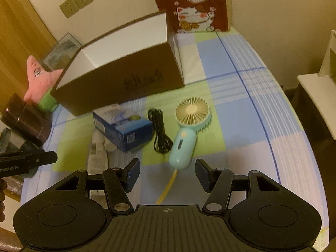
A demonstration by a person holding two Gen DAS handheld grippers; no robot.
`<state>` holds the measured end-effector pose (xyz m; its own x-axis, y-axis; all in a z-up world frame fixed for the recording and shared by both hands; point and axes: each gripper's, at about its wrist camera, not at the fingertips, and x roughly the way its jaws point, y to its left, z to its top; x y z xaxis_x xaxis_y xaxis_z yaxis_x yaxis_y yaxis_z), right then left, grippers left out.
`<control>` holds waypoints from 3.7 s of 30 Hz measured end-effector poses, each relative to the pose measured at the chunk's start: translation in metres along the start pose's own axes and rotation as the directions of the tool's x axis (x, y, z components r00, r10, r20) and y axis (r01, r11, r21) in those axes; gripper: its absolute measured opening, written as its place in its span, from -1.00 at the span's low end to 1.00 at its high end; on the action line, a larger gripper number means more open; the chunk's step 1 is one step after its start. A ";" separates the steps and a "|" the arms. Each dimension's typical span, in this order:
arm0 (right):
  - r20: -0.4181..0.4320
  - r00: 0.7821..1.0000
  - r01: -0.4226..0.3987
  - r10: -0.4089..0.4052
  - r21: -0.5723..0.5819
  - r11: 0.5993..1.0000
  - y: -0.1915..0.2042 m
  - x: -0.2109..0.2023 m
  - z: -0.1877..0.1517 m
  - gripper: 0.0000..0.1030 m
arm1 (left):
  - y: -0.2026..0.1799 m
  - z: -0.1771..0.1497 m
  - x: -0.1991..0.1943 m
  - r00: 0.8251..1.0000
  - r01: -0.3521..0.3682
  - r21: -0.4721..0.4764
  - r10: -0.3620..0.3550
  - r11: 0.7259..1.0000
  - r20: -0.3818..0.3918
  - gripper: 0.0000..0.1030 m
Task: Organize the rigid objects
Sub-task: 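Move the left gripper to the white-blue tube while the right gripper approaches the mint fan, then grasp the white-blue tube with the left gripper while the right gripper grasps the mint fan handle, then carry the tube and mint fan with both grippers over the brown box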
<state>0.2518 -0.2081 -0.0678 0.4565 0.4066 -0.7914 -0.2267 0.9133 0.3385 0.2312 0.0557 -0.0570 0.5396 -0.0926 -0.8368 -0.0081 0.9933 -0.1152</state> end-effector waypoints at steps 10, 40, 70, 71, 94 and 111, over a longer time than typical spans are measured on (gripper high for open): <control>-0.010 1.000 0.002 -0.002 -0.002 1.000 -0.003 0.004 -0.006 0.14 | -0.021 -0.010 0.013 1.000 0.013 0.043 -0.012 0.999 -0.028 0.04; -0.025 0.994 0.105 -0.104 0.037 0.994 -0.022 0.083 0.022 0.13 | -0.015 0.007 0.105 0.994 -0.040 0.020 0.042 0.999 -0.098 -0.21; -0.078 0.995 0.056 -0.068 -0.147 0.988 -0.029 0.059 -0.011 -0.35 | -0.059 -0.024 0.085 0.992 -0.034 0.165 0.054 0.986 -0.117 -0.59; -0.082 0.994 0.053 -0.065 -0.144 0.988 -0.031 0.056 -0.015 -0.35 | -0.061 -0.026 0.084 0.991 -0.024 0.162 0.044 0.987 -0.123 -0.58; -0.054 0.995 0.071 -0.081 -0.162 0.984 -0.032 0.047 -0.030 -0.35 | -0.104 -0.043 0.097 0.984 -0.095 0.299 0.136 0.950 -0.118 -0.71; -0.035 0.994 0.095 -0.103 -0.179 0.979 -0.028 0.053 -0.027 -0.35 | -0.101 -0.038 0.101 0.988 -0.061 0.217 0.089 0.974 -0.123 -0.73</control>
<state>0.2587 -0.2128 -0.1327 0.4474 0.3093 -0.8391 -0.3324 0.9286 0.1651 0.2543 -0.0564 -0.1502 0.4286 -0.0114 -0.9034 0.1419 0.9884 0.0549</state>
